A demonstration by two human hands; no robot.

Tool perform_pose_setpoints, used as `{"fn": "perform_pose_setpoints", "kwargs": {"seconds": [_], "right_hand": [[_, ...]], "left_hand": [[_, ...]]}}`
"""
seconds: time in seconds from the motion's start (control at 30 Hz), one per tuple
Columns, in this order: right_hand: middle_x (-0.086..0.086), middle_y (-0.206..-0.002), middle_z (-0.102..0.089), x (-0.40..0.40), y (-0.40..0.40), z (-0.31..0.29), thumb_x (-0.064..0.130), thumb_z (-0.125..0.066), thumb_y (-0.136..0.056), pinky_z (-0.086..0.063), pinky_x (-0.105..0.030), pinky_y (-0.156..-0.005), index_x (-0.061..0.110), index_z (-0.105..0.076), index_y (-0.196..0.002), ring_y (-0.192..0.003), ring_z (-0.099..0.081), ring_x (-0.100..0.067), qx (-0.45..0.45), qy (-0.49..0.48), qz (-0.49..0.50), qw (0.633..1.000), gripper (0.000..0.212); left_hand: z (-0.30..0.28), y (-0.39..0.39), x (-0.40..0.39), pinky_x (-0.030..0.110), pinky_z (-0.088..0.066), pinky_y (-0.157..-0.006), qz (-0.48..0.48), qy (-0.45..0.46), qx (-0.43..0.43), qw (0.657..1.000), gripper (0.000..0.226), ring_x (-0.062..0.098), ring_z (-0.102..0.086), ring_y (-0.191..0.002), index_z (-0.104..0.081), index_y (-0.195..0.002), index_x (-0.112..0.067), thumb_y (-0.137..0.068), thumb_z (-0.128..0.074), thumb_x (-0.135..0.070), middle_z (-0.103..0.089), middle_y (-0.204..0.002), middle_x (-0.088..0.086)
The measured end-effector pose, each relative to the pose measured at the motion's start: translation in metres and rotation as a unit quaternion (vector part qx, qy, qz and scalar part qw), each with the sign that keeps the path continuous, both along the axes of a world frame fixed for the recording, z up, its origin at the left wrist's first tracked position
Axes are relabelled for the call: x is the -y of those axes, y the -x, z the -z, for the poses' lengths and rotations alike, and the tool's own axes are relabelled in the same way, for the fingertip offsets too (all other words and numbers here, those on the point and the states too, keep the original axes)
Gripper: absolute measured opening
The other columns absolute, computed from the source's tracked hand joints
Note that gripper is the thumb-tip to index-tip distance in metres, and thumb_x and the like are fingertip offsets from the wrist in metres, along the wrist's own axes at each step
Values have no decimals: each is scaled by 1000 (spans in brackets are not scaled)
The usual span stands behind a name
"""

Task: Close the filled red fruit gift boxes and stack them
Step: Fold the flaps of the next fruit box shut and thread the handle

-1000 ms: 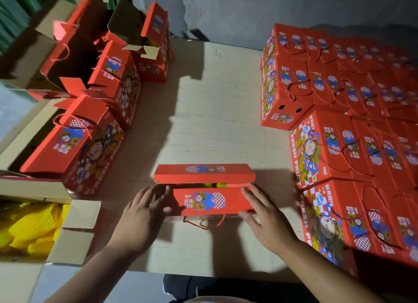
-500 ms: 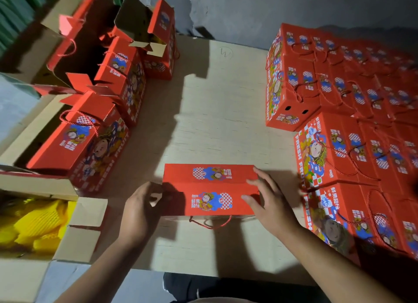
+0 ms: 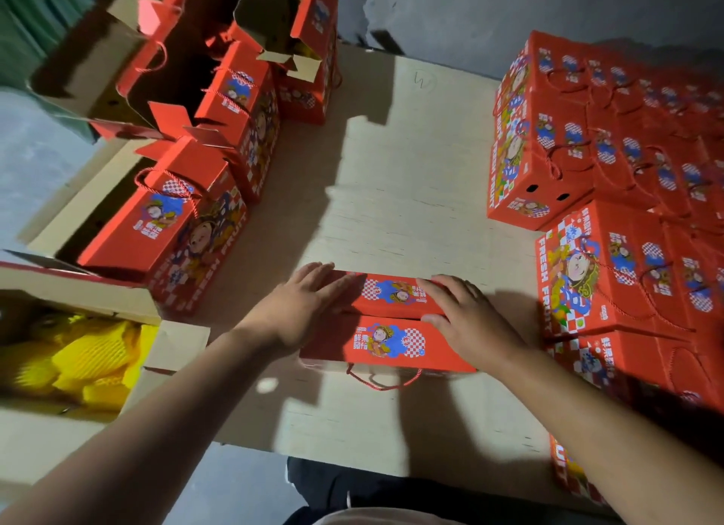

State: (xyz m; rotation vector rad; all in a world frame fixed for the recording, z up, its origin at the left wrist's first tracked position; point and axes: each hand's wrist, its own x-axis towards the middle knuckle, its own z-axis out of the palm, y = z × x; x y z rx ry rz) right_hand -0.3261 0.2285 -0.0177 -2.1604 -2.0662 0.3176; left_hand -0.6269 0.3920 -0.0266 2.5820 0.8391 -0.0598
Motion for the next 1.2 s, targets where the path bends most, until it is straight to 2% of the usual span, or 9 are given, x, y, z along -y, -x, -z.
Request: {"fn": "perform_pose_setpoints", "kwargs": {"seconds": [0.07, 0.17, 0.27, 0.73, 0.8, 0.87, 0.93, 1.07, 1.2], "right_hand": [[-8, -147, -49, 0, 2, 3, 41, -59, -103, -41, -45, -115, 20, -45, -158, -128, -51, -31, 28, -7, -4, 1000, 60], [-8, -158, -37, 9, 6, 7, 49, -38, -107, -31, -46, -123, 25, -31, -164, -143, -40, -31, 54, 4, -7, 999, 62], [-8, -174, -9, 22, 12, 13, 59, -22, -105, -14, -46, -131, 31, -11, -168, -162, -2, -28, 40, 38, 13, 998, 70], [-6, -174, 21, 56, 23, 19, 97, -56, -72, -20, -51, -123, 17, 3, -168, -161, 18, -27, -53, 52, 50, 996, 138], [-2, -173, 22, 61, 15, 25, 82, -77, -67, -29, -50, -122, 23, 7, -168, -162, 13, -23, -73, 45, 67, 994, 144], [4, -174, 18, 71, 11, 33, 65, -91, -63, -42, -46, -118, 33, 15, -165, -162, -1, -20, -129, 45, 147, 980, 150], [4, -176, -5, 79, 13, 38, 54, -96, -62, -44, -35, -114, 43, 20, -162, -157, -25, -17, -206, 50, 215, 953, 153], [3, -168, -30, 80, 28, 49, 43, -98, -64, -34, -20, -110, 34, 11, -166, -149, -35, -7, -247, 17, 237, 939, 149], [-10, -174, -18, 76, 35, 43, 71, -84, -63, -20, -50, -129, 14, -8, -167, -161, -13, -27, -2, -25, 210, 977, 142]], "left_hand": [[2, -5, 5, 51, -40, -118, 6, -16, -22, 1000, 66, 33, -13, -157, -5, -165, -47, -108, -37, -41, -19, -169, 13], [4, -5, 22, 56, -36, -117, -33, 11, 9, 999, 65, 33, -5, -160, 3, -162, -52, -102, -14, -70, -12, -173, 10], [15, -1, 32, 52, -29, -121, -45, -18, 34, 998, 67, 25, 11, -162, 6, -164, -48, -104, -14, -73, -1, -176, 3], [27, 5, 54, 40, -5, -126, -107, 53, 131, 984, 89, 13, 20, -159, 1, -167, -35, -100, -38, -77, 22, -173, -9], [34, 7, 60, 33, -8, -126, -215, 148, 202, 944, 103, 3, 6, -160, 3, -167, -33, -94, -56, -74, 15, -174, -15], [40, 12, 65, 37, -31, -124, -304, 321, 291, 848, 107, 4, -32, -153, -5, -167, -37, -89, -73, -63, -24, -171, -13], [46, 12, 70, 43, -55, -107, -310, 438, 344, 770, 75, 17, -63, -132, -36, -157, -46, -94, -76, -45, -62, -148, -5], [48, 12, 77, 35, -55, -105, -302, 444, 352, 766, 68, 18, -64, -130, -36, -158, -41, -99, -70, -34, -66, -142, -4], [43, 13, 74, 38, -51, -110, -295, 419, 333, 792, 65, 13, -64, -129, -38, -155, -50, -100, -71, -35, -66, -141, -10]]}}
